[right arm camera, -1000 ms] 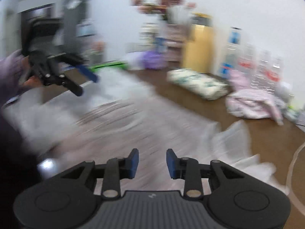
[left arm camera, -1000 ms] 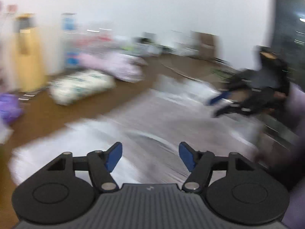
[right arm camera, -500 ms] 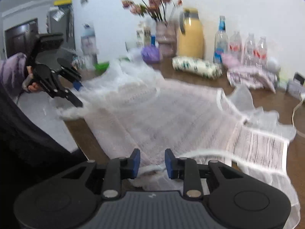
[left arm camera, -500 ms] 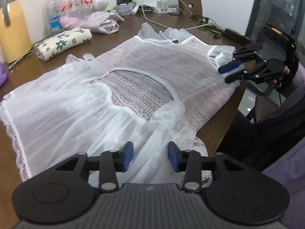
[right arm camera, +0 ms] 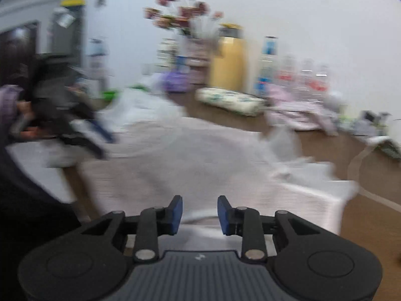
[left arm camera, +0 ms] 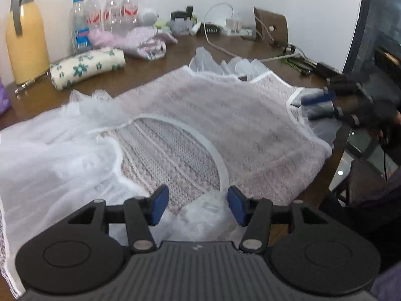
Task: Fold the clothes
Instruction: 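Lay the nightdress flat with both grippers and open them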
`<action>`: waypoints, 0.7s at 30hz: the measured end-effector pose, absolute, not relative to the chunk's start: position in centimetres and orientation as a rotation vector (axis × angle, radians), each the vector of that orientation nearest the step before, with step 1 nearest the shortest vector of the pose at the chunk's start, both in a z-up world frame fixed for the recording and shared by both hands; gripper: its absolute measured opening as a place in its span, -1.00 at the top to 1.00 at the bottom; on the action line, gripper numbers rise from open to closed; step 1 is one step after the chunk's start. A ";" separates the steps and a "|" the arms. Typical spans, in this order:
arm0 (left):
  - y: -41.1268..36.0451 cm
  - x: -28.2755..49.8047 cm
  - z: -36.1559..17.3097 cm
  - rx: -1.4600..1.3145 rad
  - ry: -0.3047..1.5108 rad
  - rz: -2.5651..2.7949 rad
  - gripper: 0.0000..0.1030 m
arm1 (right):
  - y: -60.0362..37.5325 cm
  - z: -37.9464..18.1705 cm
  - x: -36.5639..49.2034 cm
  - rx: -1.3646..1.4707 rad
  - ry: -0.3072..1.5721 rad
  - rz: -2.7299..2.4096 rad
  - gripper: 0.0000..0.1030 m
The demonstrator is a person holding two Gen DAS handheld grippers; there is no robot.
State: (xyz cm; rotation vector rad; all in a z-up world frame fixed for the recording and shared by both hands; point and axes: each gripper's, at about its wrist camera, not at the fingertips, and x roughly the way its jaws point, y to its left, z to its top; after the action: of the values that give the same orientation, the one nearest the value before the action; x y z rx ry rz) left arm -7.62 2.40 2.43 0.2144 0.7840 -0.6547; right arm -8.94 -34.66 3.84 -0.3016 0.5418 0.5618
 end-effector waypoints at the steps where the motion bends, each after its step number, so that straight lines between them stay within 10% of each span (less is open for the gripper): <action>1: 2.7 -7.5 2.9 0.209 0.793 -0.651 -0.05 | -35.5 4.3 -8.4 -0.308 0.538 0.527 0.41; 13: 0.2 -1.5 1.9 0.173 0.781 -0.352 -0.39 | -38.8 2.4 1.6 -0.262 0.710 0.303 0.34; 15: 0.6 -1.6 1.7 0.169 0.763 -0.351 -0.40 | -38.7 2.2 1.9 -0.266 0.693 0.298 0.95; 21: 0.9 -1.8 1.5 0.163 0.741 -0.338 -0.49 | -38.7 1.9 2.6 -0.284 0.670 0.263 0.92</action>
State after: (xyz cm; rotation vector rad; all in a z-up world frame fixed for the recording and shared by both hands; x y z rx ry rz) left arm -1.77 0.87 1.46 0.1626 0.7411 -0.3379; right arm 2.64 -38.74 1.92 -0.2840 0.6698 0.2626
